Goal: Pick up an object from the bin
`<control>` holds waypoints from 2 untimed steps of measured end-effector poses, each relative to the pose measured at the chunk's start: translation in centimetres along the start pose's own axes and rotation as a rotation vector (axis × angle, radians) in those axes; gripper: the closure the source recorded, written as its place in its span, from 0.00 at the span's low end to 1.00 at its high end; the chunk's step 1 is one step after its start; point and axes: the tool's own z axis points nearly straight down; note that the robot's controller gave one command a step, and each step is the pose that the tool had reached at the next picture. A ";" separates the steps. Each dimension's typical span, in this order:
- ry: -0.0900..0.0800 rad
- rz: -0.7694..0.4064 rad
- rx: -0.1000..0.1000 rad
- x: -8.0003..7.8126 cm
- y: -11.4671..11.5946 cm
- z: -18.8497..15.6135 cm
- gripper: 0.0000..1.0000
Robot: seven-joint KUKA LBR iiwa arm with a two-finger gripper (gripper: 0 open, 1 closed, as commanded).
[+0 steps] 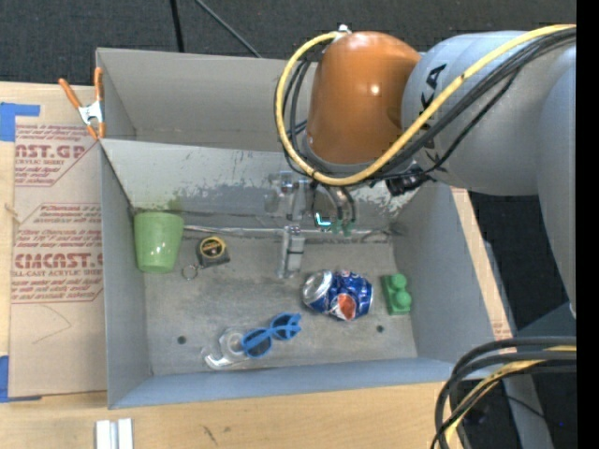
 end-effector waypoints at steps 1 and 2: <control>0.004 -0.131 0.002 6.8 -2.1 7.7 0.00; -0.009 -0.387 0.002 8.9 -3.3 14.3 0.00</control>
Offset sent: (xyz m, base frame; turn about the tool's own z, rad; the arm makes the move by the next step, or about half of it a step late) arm -0.0652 -0.0206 -0.0728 -0.1307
